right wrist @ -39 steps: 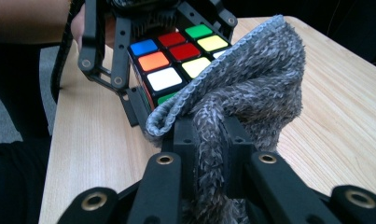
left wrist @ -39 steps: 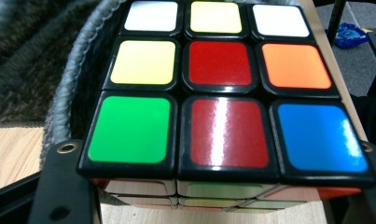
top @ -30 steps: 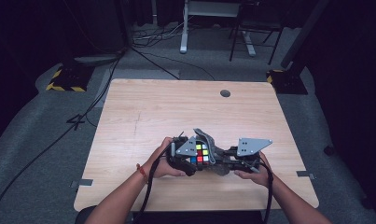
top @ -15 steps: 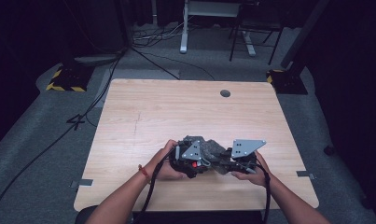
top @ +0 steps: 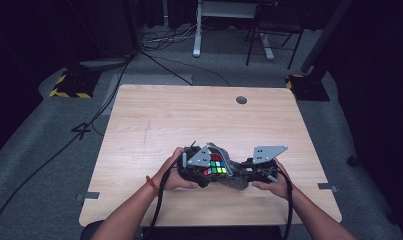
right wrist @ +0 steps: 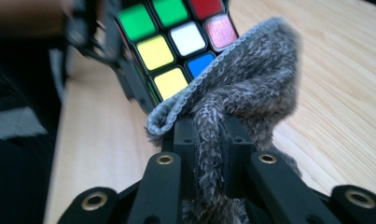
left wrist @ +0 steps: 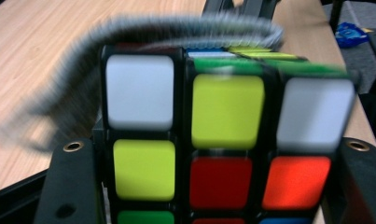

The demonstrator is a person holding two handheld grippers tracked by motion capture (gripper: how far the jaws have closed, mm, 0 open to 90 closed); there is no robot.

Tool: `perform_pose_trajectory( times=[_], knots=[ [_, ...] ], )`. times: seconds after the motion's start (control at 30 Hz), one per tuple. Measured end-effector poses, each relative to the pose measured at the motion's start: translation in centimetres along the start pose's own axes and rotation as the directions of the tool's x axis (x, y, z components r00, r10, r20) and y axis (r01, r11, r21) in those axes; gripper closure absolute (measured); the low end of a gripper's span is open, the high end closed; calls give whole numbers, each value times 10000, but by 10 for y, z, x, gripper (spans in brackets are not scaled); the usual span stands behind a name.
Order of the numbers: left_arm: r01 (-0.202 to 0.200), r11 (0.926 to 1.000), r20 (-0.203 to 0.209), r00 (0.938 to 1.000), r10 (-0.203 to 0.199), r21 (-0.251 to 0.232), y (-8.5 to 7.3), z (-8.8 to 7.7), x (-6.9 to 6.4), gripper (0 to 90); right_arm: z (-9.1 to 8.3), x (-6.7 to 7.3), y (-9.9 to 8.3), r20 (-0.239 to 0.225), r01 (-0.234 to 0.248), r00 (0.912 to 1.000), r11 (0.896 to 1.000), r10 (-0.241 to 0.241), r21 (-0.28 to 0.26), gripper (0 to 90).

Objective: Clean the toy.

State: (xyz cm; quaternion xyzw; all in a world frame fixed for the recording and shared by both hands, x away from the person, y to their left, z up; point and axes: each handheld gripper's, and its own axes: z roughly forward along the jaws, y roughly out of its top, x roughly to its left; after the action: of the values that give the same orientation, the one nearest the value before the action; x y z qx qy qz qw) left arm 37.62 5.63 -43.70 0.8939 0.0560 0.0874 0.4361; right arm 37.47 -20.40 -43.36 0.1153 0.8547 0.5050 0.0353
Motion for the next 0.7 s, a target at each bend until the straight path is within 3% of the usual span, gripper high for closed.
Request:
perform_pose_trajectory(
  times=[0.17, 0.23, 0.33, 0.43, 0.5, 0.57, 0.63, 0.7],
  knots=[
    [-187, 9986, -42, 9998, 189, 502, 0, 5, -2, 317, -3, 5, 5, -256, 135, 9996, 9986, -148, -503, 800],
    [-138, 9985, -54, 9999, 141, 530, 0, 5, -2, 322, -3, 8, 8, -157, 358, 9992, 9978, -367, -550, 801],
    [-98, 9985, -137, 9999, 105, 542, 0, 6, -2, 322, -4, 7, 8, -211, 256, 9994, 9974, -270, -670, 800],
    [-101, 9998, -359, 9993, 108, 193, 0, 2, -1, 331, -2, 6, 7, 35, 261, 9997, 9980, -259, -582, 800],
    [-38, 9998, -274, 9996, 33, -170, 1, -2, -1, 333, -1, 3, 5, 332, 195, 9993, 9994, -185, -289, 800],
    [-139, 9992, -268, 9996, 129, -366, 3, -5, -2, 333, 4, -1, 0, 347, -84, 9994, 10000, 85, -40, 799],
    [-116, 9993, -157, 9998, 110, -361, 4, -3, -4, 333, 6, -1, 0, 365, -9, 9993, 10000, 6, 81, 798],
    [-221, 9998, -245, 9995, 221, -22, 4, 0, -4, 328, 9, 3, 2, 250, 103, 9996, 9999, -105, 61, 798]
  ],
)
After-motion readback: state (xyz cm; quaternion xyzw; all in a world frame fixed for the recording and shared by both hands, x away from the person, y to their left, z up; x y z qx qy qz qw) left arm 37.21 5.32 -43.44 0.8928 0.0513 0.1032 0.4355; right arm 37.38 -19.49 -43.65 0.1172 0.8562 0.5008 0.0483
